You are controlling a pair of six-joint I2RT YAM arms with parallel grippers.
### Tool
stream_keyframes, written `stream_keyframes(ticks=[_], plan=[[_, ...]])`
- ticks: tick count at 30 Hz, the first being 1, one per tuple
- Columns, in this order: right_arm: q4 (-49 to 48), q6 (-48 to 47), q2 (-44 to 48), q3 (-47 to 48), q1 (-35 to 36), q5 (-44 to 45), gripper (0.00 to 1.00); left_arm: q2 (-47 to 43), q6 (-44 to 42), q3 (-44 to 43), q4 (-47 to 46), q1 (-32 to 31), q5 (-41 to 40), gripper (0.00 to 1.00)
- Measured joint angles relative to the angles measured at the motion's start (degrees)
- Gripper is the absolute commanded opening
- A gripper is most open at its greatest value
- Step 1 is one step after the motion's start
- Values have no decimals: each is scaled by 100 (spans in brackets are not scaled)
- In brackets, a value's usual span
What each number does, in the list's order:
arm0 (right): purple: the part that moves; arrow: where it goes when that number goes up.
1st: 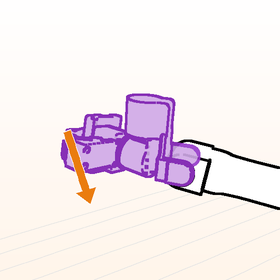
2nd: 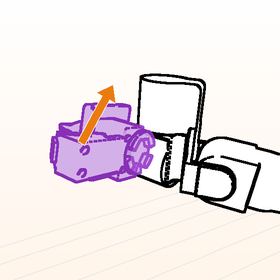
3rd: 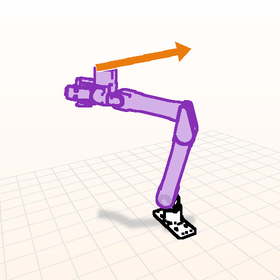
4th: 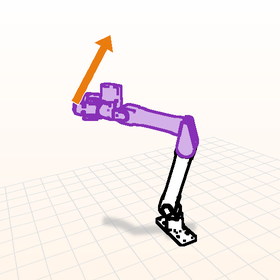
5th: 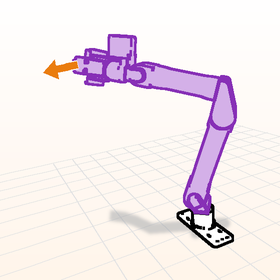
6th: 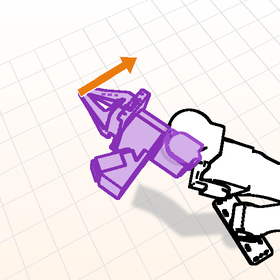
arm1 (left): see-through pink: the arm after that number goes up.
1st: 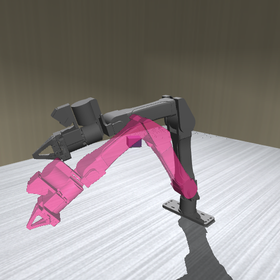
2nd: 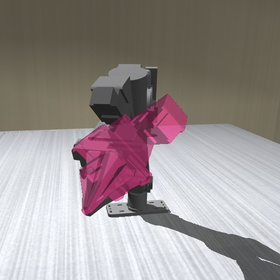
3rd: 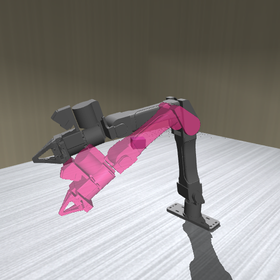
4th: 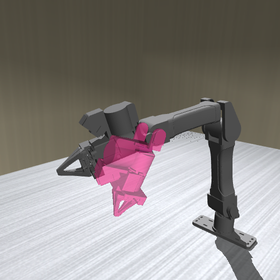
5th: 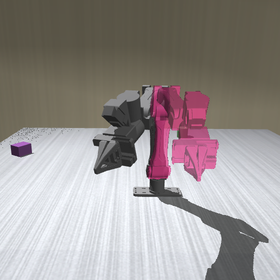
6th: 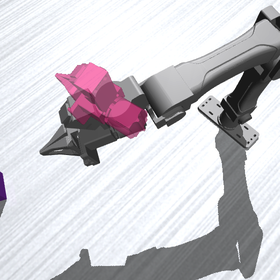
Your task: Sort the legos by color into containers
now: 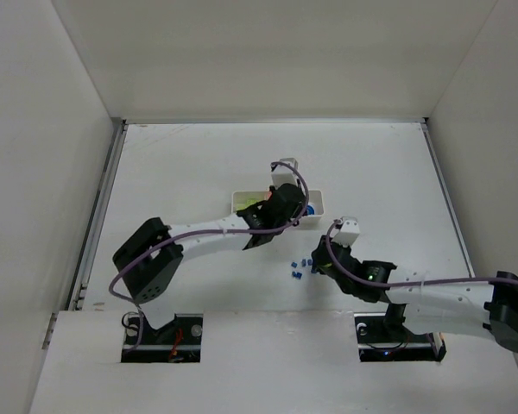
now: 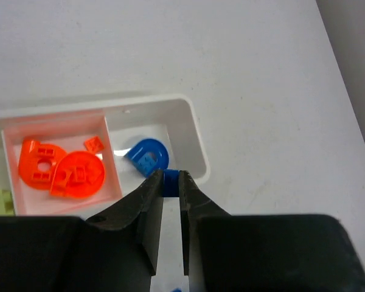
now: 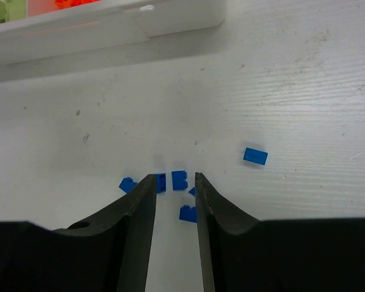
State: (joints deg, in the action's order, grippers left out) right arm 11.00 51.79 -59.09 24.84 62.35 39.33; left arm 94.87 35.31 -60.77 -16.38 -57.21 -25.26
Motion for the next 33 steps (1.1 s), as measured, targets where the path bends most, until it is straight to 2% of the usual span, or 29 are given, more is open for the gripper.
stream_keyframes(ticks=[8,11,15,18,26,30,33], plan=[[74,70,317,-101,118,13,38,1401,-72,-1038,166,295,437,32],[76,59,289,-101,118,15,39,1515,-85,-1143,304,297,474,37],[39,-52,105,-98,170,9,40,1447,-96,-1104,341,297,450,38],[-74,-203,-181,-66,267,-13,40,999,-59,-625,319,295,332,36],[-444,-409,-1102,245,304,-81,39,-1161,321,1622,109,103,-315,33],[-549,-431,-1394,358,321,-83,38,-1703,555,2463,142,-442,-629,32],[-568,-437,-1661,455,339,-92,35,-1764,693,2750,238,-1054,-802,32]])
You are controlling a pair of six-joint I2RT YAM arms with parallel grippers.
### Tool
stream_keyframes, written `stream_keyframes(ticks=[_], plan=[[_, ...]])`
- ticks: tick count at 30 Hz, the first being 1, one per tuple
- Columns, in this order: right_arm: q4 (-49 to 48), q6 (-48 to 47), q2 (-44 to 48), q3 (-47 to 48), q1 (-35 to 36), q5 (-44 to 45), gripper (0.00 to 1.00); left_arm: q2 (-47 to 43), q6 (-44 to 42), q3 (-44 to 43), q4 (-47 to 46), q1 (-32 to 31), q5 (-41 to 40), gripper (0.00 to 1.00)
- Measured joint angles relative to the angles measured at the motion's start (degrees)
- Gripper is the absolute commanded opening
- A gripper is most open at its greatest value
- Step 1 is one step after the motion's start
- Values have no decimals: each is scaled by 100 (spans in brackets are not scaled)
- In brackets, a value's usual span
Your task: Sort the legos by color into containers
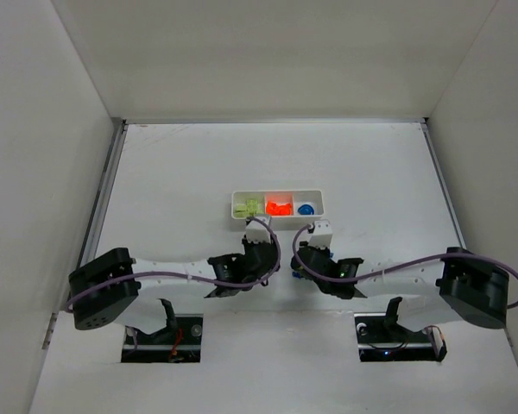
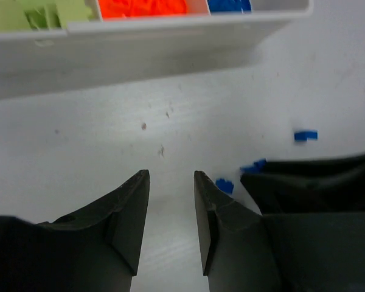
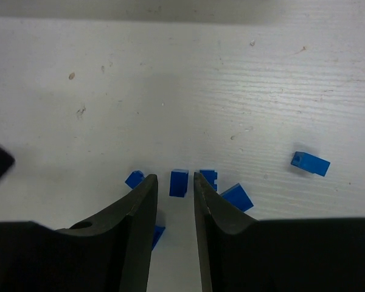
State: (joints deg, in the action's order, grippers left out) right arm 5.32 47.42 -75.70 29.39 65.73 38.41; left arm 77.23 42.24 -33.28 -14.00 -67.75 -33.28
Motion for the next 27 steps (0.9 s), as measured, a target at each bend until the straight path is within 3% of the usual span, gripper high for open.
stream_keyframes(ticks=[6,10,18,22,27], plan=[[4,28,-280,61,0,-7,20,168,256,46,131,-1097,-442,33],[9,63,-232,68,0,-2,16,542,356,24,164,-1504,-658,33],[81,-170,719,225,-212,-4,16,1126,400,-151,136,-1681,-787,35],[13,-549,979,562,-901,-157,16,1169,396,-164,22,-1679,-793,35],[-146,-1023,629,1025,-1764,-422,16,1296,391,-223,-87,-1650,-785,35]])
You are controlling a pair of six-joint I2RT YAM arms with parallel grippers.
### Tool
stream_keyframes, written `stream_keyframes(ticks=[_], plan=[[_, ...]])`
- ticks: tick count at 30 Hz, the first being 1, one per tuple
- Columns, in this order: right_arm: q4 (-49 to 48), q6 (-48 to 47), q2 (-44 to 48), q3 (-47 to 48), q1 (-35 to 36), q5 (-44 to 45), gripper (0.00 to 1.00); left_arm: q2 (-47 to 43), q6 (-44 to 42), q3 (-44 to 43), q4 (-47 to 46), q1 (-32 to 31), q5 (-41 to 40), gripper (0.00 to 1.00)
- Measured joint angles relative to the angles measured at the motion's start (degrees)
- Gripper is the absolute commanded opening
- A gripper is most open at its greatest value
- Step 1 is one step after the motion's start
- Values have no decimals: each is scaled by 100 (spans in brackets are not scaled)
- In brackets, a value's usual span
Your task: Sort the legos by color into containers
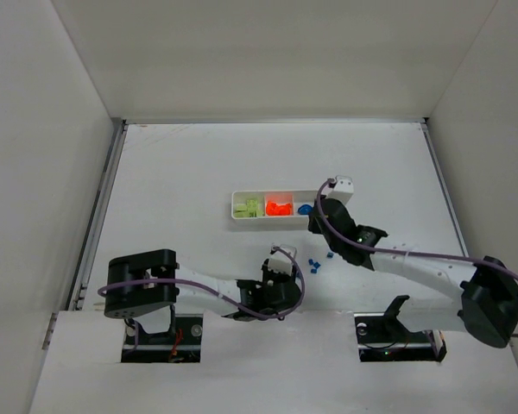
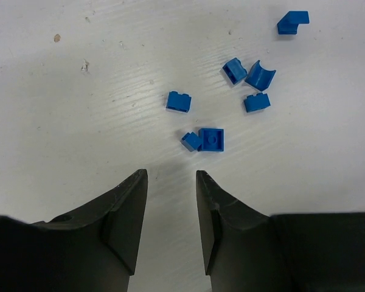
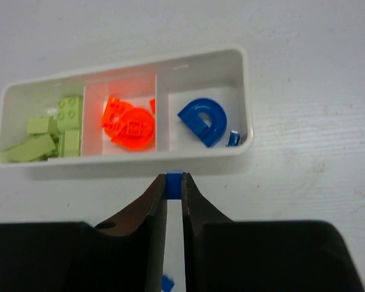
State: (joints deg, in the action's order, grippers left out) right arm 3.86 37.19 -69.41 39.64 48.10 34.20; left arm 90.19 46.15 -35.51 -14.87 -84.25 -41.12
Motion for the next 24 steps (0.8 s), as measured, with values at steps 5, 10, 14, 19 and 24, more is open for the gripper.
stream_keyframes(ticks=[5,10,14,19,24], plan=[[-201,-339,-734,413,-479,-232,22,92,-22,-33,-81,37,22,35],[-337,-542,-1154,570,-675,-317,47,92,-66,-33,-232,55,31,35],[-442,-592,-1106,564,-678,-330,46,92,-133,-33,-348,74,37,35],[-599,-568,-837,385,-544,-326,43,157,-282,-74,-527,98,42,35],[-695,-487,-564,-33,-330,-315,41,411,-417,-247,-647,201,55,27]])
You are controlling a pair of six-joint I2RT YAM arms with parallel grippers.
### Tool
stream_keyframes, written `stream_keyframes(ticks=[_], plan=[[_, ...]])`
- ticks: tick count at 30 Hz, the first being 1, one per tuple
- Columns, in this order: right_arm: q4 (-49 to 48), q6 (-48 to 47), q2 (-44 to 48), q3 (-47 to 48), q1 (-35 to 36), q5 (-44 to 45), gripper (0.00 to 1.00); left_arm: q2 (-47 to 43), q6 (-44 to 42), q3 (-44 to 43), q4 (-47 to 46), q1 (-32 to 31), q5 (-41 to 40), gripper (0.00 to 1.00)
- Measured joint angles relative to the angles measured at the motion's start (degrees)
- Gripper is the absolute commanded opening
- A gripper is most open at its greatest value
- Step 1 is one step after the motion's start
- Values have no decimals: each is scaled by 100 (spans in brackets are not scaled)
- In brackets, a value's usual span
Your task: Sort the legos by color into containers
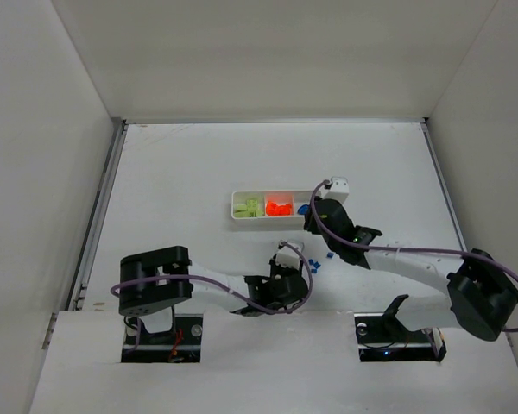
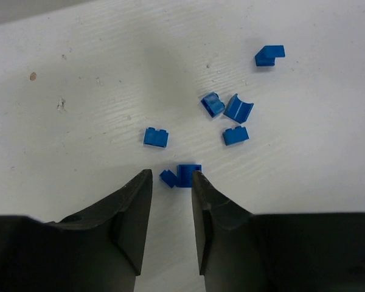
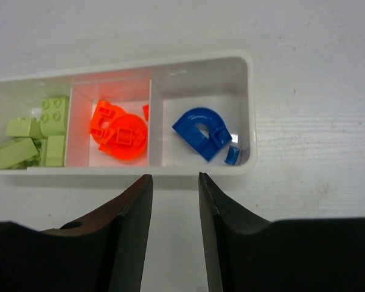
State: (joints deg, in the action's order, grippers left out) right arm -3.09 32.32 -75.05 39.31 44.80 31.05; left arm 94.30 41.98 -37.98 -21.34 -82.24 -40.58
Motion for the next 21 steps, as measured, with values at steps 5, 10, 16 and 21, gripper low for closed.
stream_keyframes(ticks=[5,10,16,21], plan=[[-20,162,415,-439,81,17,41,179,-96,-76,-33,101,0,23],[-15,343,994,-787,107,61,41,295,-101,-144,-83,111,-20,18],[256,841,1167,-1001,173,286,43,345,-101,-190,-144,116,-22,10],[914,1475,1252,-1250,527,625,45,74,-131,-186,9,111,-17,9]])
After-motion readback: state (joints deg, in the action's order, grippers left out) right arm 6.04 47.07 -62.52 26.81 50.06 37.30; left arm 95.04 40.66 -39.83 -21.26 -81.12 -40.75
